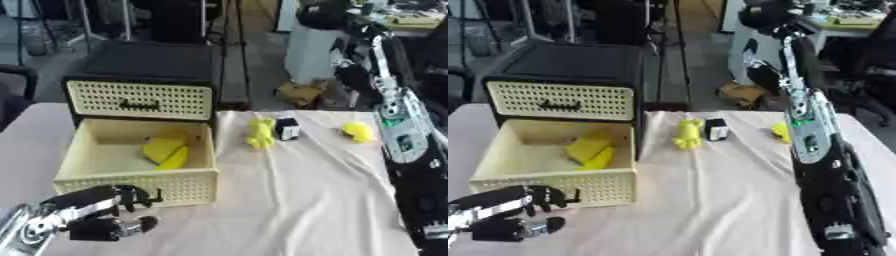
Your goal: Pick up objects from table and place into drawer.
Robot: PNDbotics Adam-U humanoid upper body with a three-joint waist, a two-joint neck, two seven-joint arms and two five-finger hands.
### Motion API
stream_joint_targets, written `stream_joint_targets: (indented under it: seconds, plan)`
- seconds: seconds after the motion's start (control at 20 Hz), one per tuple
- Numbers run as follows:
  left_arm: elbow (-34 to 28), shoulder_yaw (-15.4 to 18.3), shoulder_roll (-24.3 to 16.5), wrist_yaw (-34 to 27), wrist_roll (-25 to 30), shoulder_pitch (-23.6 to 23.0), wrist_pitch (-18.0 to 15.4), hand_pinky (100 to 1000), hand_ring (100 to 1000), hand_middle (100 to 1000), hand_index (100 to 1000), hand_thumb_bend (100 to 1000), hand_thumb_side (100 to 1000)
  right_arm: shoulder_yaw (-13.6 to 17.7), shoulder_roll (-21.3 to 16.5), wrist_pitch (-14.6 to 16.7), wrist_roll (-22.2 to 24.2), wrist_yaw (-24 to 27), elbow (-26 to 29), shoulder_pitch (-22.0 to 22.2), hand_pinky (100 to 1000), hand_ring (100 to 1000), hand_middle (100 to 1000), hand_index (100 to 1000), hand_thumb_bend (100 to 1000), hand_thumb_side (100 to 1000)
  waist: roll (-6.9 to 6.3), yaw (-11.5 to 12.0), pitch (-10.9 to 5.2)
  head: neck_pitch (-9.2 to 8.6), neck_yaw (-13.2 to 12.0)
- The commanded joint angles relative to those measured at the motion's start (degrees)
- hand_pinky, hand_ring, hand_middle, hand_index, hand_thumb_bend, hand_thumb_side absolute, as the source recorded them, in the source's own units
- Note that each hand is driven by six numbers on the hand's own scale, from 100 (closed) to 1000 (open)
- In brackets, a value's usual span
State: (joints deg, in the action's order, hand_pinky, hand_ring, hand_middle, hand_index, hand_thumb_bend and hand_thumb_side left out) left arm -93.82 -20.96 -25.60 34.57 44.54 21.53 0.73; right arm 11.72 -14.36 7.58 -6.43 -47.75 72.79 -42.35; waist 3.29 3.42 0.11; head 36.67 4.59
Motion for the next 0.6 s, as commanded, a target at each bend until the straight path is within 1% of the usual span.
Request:
stream_joint_targets:
  seconds: [0.05,0.2,0.35,0.45,0.6]
  plan:
    - [1.2,-1.0,0.9,0.5,0.7,1.8,-0.7,722,804,927,900,410,1000,0.5,-0.7,0.0,0.1,0.3,1.6,-1.2,796,808,727,782,100,521,-0.2,-0.3,-0.39,-0.07,-0.3]
    - [3.0,-2.1,1.5,0.9,1.8,2.6,-0.8,727,807,928,902,417,1000,0.4,-0.4,0.0,0.2,0.3,1.7,-1.2,796,808,726,782,100,523,-0.31,-0.5,-0.31,-0.13,-0.5]
    - [4.7,-2.3,1.6,2.1,1.7,2.9,-0.8,736,812,929,904,422,1000,0.4,-0.3,0.0,0.4,0.3,1.8,-1.1,796,808,726,782,100,523,-0.41,-0.6,-0.3,-0.15,-0.5]
    - [6.0,-2.0,1.8,3.7,0.7,3.0,-0.7,743,817,930,906,425,1000,0.4,-0.2,0.1,0.4,0.3,1.8,-1.0,796,808,725,782,100,524,-0.46,-0.6,-0.33,-0.19,-0.6]
    - [8.3,-1.0,2.2,7.3,-2.6,3.3,-0.6,752,823,928,907,430,1000,0.5,-0.1,0.0,0.4,0.3,1.9,-0.9,796,808,724,782,100,524,-0.45,-0.7,-0.34,-0.31,-0.5]
